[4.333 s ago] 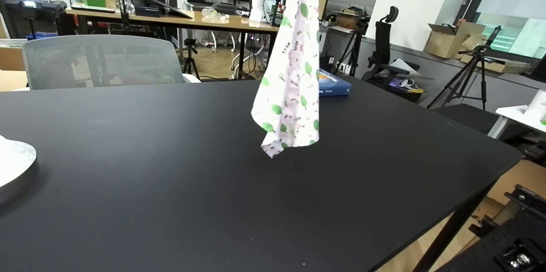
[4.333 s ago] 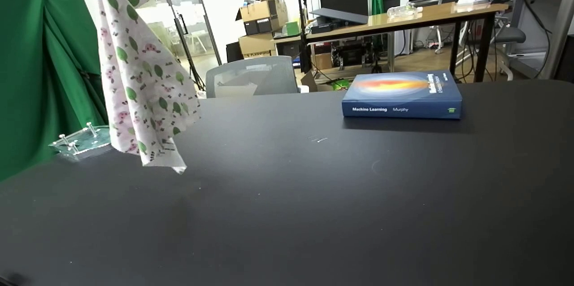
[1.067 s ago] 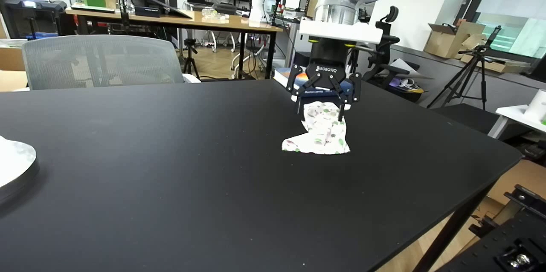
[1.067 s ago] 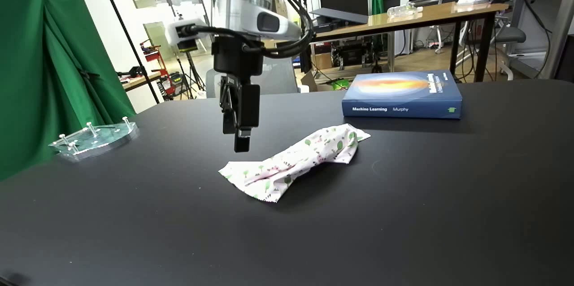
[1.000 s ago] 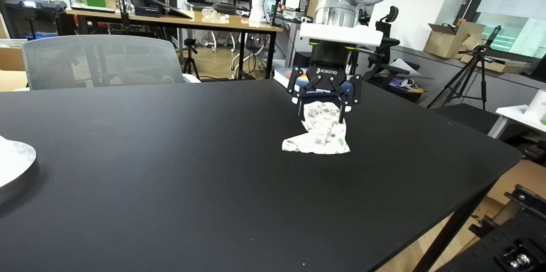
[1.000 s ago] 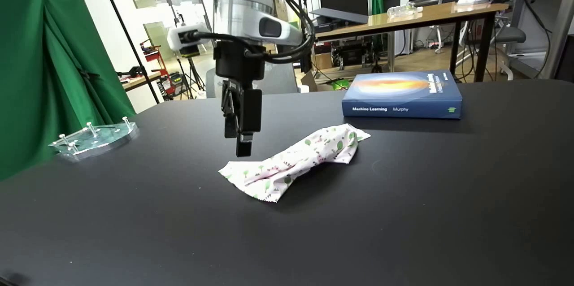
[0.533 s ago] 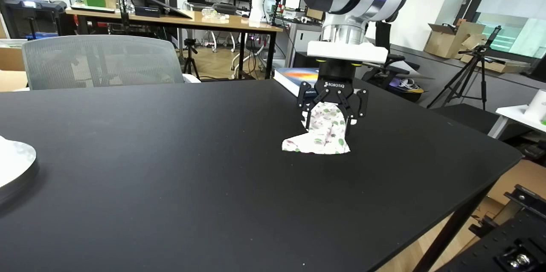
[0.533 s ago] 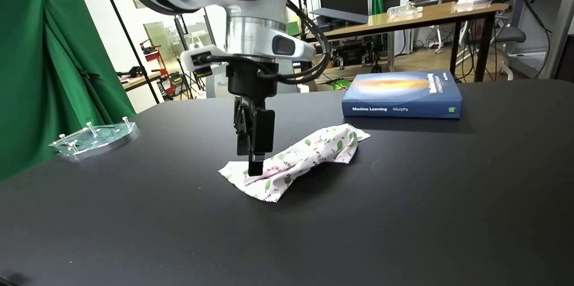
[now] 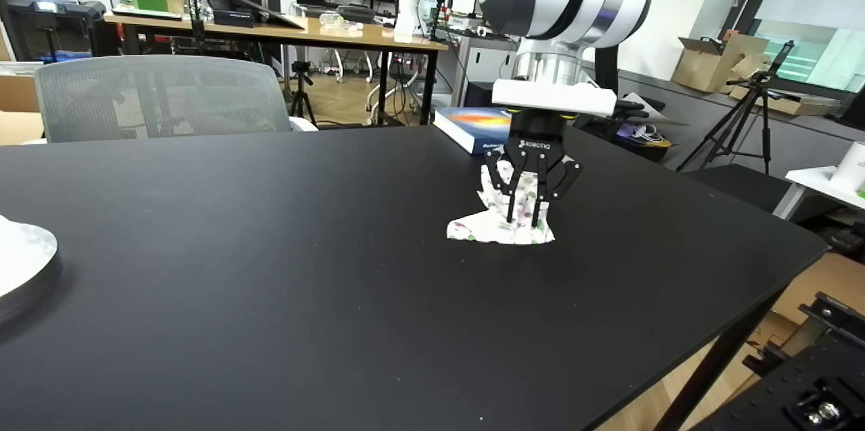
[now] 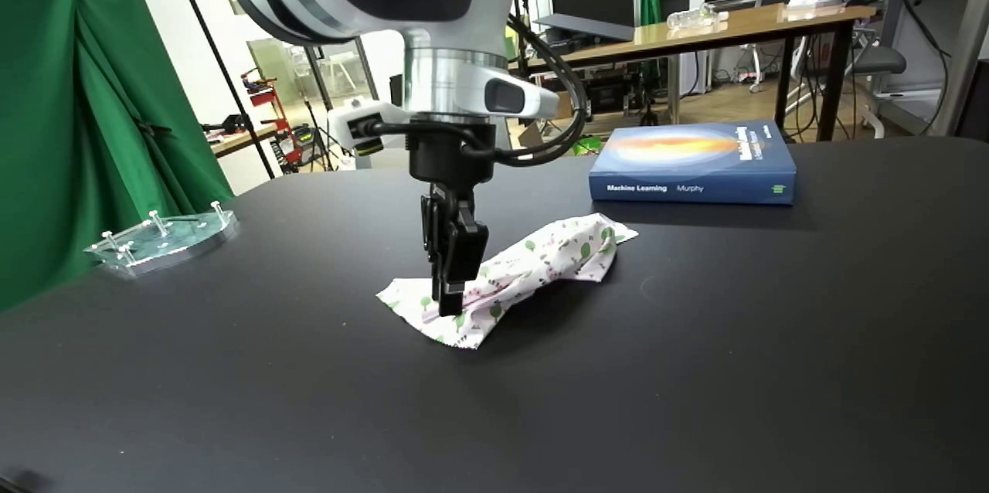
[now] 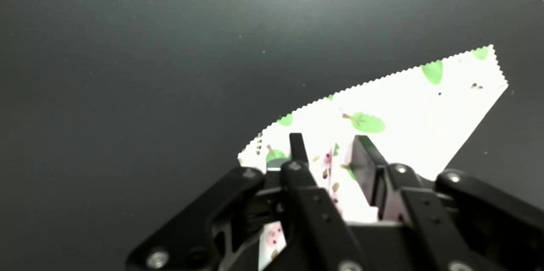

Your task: Unfold the cloth on the table

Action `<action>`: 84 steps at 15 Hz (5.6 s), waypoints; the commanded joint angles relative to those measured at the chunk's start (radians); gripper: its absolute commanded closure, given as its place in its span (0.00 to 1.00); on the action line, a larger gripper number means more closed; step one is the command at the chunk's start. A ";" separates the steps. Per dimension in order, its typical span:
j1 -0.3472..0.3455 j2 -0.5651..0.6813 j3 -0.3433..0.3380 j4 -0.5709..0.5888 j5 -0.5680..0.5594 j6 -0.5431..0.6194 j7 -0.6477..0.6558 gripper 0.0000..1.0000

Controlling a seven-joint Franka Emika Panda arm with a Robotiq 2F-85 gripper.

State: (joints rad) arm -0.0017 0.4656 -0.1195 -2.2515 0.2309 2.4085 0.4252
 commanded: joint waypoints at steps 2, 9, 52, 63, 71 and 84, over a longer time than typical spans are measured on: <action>0.005 0.001 -0.009 0.003 -0.018 0.025 0.020 0.99; 0.027 -0.015 -0.007 -0.006 -0.053 0.087 0.016 0.61; 0.037 0.021 0.005 -0.011 -0.043 0.133 -0.014 0.81; 0.105 -0.030 -0.047 -0.010 -0.215 0.044 -0.004 0.99; 0.204 -0.251 -0.026 -0.018 -0.613 -0.134 0.026 0.99; 0.182 -0.139 0.152 0.062 -0.589 -0.263 -0.287 0.99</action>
State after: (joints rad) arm 0.1762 0.2914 0.0105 -2.2358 -0.3305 2.2203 0.1959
